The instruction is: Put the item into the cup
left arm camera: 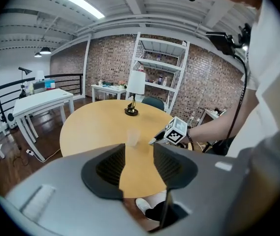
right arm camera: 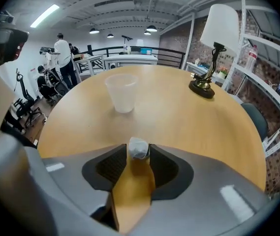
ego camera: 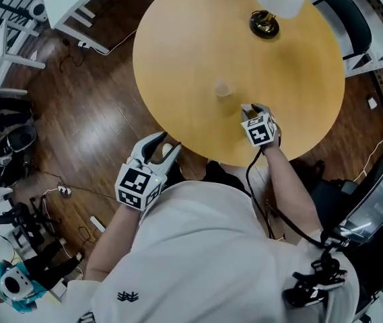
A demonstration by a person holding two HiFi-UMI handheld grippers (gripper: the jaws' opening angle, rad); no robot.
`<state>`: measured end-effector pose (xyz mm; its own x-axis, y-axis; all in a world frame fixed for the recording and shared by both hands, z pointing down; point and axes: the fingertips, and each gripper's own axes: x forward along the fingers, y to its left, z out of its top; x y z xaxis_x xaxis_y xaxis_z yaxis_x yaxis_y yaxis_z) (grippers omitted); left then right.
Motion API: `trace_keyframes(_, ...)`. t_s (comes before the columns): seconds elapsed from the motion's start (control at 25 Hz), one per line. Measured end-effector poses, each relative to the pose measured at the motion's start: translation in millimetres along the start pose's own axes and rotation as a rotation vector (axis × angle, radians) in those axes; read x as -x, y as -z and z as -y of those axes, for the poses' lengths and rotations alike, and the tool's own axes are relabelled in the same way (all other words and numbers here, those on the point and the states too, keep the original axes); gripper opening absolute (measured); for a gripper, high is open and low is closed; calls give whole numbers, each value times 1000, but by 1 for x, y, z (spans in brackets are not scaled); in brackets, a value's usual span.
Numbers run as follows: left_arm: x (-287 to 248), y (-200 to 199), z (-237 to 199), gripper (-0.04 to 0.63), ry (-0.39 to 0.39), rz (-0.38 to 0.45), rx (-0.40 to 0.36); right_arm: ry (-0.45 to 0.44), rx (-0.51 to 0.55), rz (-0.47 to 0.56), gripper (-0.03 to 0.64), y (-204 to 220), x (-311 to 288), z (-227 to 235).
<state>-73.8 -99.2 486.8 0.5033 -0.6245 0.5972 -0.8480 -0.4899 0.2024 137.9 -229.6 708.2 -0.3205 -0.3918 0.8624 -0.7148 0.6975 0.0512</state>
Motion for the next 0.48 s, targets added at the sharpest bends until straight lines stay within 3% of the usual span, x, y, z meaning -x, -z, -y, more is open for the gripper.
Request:
trace_keyframes(0.16, 5, -7, -22, 163, 5, 20, -15, 25, -31, -11, 59, 1, -3, 1)
trace_keyframes(0.48, 14, -8, -56, 163, 60, 41, -42, 88, -84, 56, 49, -40, 43, -11)
